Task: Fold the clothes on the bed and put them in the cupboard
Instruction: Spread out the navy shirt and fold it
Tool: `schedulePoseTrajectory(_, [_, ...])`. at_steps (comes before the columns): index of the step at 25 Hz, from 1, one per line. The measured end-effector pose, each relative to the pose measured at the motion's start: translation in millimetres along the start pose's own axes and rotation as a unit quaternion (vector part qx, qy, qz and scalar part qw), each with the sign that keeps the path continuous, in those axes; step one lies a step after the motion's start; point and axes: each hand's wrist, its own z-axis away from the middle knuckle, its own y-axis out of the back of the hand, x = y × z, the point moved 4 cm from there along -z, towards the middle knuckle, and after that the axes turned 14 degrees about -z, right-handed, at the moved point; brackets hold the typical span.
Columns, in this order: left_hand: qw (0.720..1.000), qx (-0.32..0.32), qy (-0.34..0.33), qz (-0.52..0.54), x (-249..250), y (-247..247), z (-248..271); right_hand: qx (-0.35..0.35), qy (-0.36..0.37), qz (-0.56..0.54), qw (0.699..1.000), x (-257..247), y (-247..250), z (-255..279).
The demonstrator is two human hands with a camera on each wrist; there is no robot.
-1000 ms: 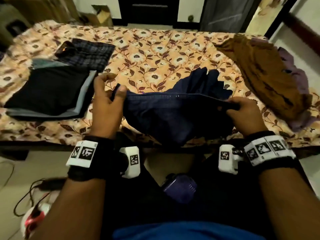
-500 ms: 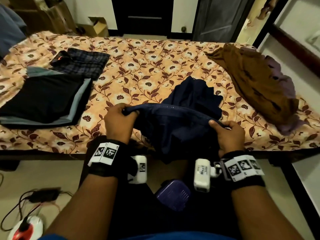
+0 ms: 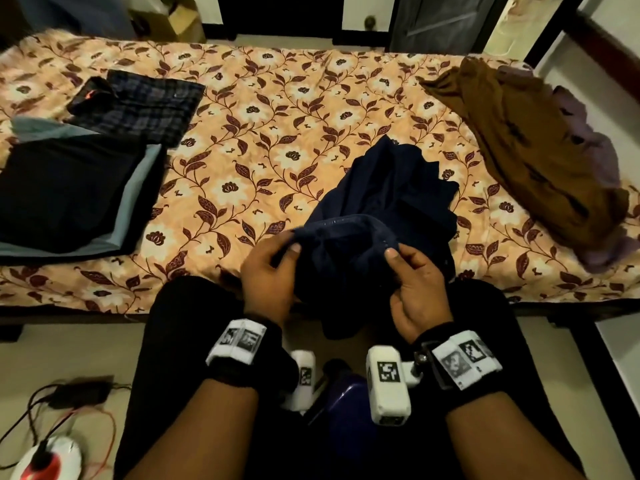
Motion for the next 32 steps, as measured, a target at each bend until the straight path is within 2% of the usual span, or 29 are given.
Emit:
schedulePoseTrajectory(1, [0.981,-0.011,-0.134,-0.140,12,-5,-6,-0.012,0.027,0.028,0.999,-1,-13,-6])
schedulePoseTrajectory(2, [0.943,-0.010,-0.233,-0.239,24,-10,-12,-0.025,0.057,0.086,0.994,-4,-27,-12])
schedulePoseTrajectory(3, [0.918,-0.008,-0.288,-0.274,40,-12,-18,-0.041,0.089,0.148,0.984,-9,-42,-14])
schedulePoseTrajectory(5, [0.885,0.004,-0.366,-0.288,70,-11,-20,-0.091,0.148,0.217,0.961,-22,-71,-11])
schedulePoseTrajectory(6, [0.877,0.021,-0.386,-0.285,80,-10,-18,-0.125,0.176,0.246,0.945,-28,-84,-7])
schedulePoseTrajectory(8, [0.892,0.029,-0.377,-0.250,80,-8,-12,-0.168,0.214,0.324,0.906,-30,-88,-4])
schedulePoseTrajectory(10, [0.925,0.033,-0.327,-0.190,59,-10,6,-0.203,0.237,0.379,0.871,-20,-73,1])
schedulePoseTrajectory(13, [0.983,-0.010,-0.173,-0.066,18,-20,24,-0.250,0.227,0.429,0.838,4,-43,6])
schedulePoseTrajectory(15, [0.993,-0.039,-0.111,-0.033,7,-24,29,-0.260,0.219,0.443,0.830,10,-32,9])
schedulePoseTrajectory(21, [0.988,-0.055,-0.136,-0.038,13,-34,18,-0.297,0.241,0.449,0.808,0,-25,-8])
schedulePoseTrajectory(25, [0.974,-0.054,-0.215,-0.052,12,-40,17,-0.314,0.270,0.450,0.791,1,-22,-15])
schedulePoseTrajectory(29, [0.972,-0.011,-0.224,-0.071,13,-41,13,-0.280,0.291,0.493,0.770,5,-22,-10])
schedulePoseTrajectory(32, [0.977,-0.028,-0.203,-0.059,10,-40,8,-0.242,0.311,0.560,0.729,8,-25,-4])
